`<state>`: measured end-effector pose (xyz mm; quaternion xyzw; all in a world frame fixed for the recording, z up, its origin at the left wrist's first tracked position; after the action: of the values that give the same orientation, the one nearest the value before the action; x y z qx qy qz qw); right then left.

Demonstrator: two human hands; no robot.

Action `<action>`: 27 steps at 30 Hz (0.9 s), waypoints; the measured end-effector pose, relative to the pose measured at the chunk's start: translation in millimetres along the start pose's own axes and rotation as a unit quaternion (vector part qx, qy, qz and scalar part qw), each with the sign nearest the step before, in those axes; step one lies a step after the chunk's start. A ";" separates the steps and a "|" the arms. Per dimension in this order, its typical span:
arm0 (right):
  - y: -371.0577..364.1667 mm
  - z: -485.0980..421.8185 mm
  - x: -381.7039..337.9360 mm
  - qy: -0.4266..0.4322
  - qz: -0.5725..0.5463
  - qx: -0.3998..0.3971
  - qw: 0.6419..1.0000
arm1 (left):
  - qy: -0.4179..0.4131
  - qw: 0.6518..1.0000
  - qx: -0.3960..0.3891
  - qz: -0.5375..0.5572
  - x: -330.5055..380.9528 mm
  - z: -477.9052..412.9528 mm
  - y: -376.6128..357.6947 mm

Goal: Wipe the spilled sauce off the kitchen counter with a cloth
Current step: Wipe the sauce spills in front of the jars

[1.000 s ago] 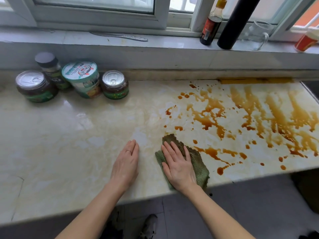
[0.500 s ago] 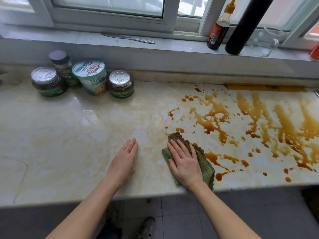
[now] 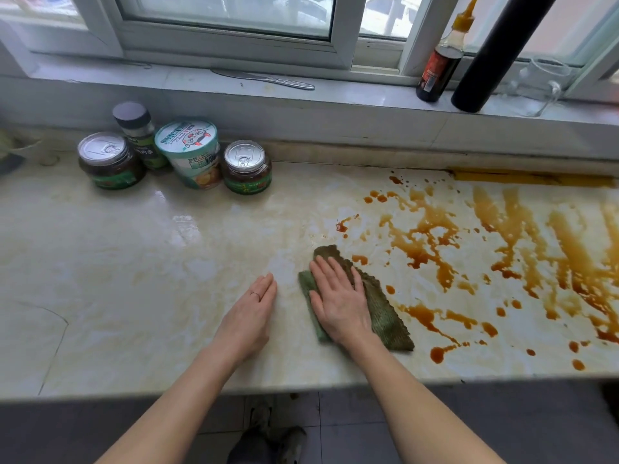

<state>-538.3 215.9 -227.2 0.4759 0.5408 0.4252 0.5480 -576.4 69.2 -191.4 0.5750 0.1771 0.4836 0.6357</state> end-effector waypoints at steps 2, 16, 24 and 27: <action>4.9 -1.6 20.2 -0.046 -0.005 0.015 0.999 | 0.001 1.000 -0.003 0.003 0.1 0.7 1.3; 2.1 -48.5 -20.1 -0.001 -0.030 0.049 0.998 | 0.019 0.995 0.096 0.037 -13.0 -27.8 23.0; 10.8 -50.9 15.6 -0.117 -0.033 0.030 0.992 | 0.031 0.993 0.114 0.025 -18.9 -57.8 44.2; 7.4 -55.6 -12.9 -0.081 -0.011 0.032 0.996 | 0.026 0.992 0.121 0.030 -19.3 -68.3 45.0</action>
<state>-594.1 208.1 -215.4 0.5197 0.5135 0.3616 0.5792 -657.3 85.9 -176.0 0.6397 0.2336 0.4924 0.5420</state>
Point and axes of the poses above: each hand's wrist, its own z-axis away from the middle knuckle, its own y-axis out of the back of the hand, x = y × z, the point moved 9 cm from there along -z, towards the middle knuckle, and after that the axes turned 8 degrees about y, right-handed, at the moved point
